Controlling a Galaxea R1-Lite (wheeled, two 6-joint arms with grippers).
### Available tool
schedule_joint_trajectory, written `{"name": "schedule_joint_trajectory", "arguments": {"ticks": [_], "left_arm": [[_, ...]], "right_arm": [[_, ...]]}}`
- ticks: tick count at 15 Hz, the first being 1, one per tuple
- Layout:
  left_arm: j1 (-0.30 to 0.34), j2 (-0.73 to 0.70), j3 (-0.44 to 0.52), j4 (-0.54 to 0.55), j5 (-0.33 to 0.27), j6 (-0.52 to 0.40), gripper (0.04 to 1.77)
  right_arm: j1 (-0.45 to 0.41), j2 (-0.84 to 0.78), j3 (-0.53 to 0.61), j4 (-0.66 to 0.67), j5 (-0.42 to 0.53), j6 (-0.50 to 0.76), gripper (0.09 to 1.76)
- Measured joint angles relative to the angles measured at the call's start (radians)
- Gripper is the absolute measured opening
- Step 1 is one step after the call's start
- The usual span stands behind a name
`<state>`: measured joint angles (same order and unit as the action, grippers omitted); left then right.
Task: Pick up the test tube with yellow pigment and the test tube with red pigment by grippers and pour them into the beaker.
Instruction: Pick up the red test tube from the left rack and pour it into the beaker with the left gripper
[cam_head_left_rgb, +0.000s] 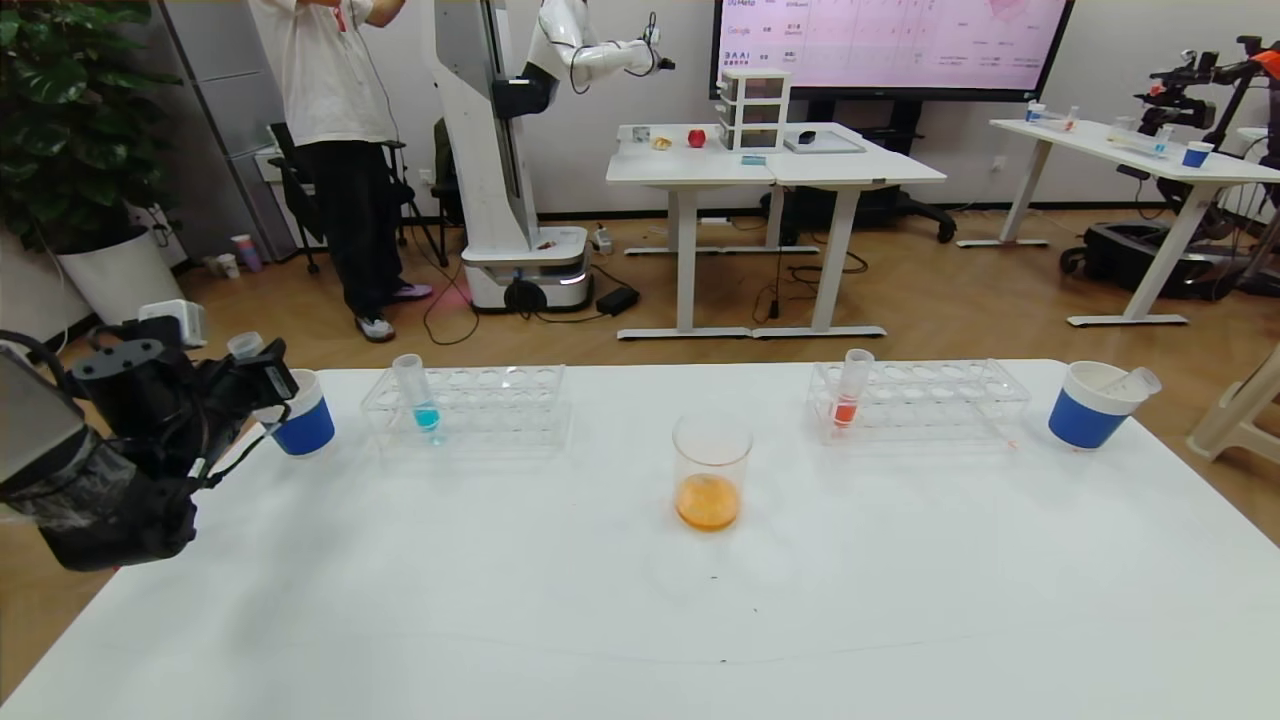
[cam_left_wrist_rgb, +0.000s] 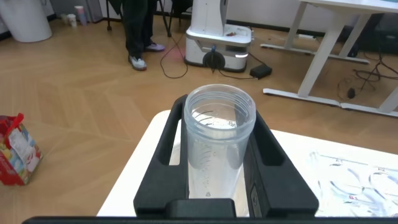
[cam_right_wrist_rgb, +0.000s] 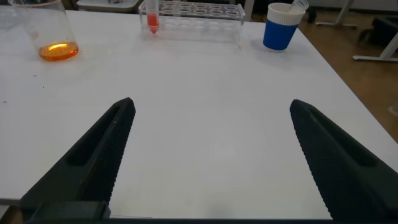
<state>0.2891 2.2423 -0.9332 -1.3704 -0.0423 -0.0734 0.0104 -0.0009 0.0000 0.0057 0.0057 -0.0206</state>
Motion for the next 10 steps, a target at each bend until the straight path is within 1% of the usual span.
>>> {"name": "schedule_joint_trajectory", "arguments": {"ticks": [5,6,7,8,9,10], "left_arm": [[-0.002,0.014,0.010,-0.007,0.000,0.004,0.50],[-0.002,0.014,0.016,-0.024,-0.002,0.003,0.54],[-0.002,0.015,0.022,-0.039,-0.004,0.003,0.73],[-0.002,0.015,0.027,-0.040,-0.005,0.003,1.05],[-0.002,0.016,0.031,-0.040,-0.005,0.002,1.43],[-0.002,0.016,0.037,-0.040,-0.005,0.002,1.67]], "right_arm": [[0.000,0.000,0.000,0.000,0.000,0.000,1.74],[0.000,0.000,0.000,0.000,0.000,0.000,1.74],[0.000,0.000,0.000,0.000,0.000,0.000,1.74],[0.000,0.000,0.000,0.000,0.000,0.000,1.74],[0.000,0.000,0.000,0.000,0.000,0.000,1.74],[0.000,0.000,0.000,0.000,0.000,0.000,1.74]]}}
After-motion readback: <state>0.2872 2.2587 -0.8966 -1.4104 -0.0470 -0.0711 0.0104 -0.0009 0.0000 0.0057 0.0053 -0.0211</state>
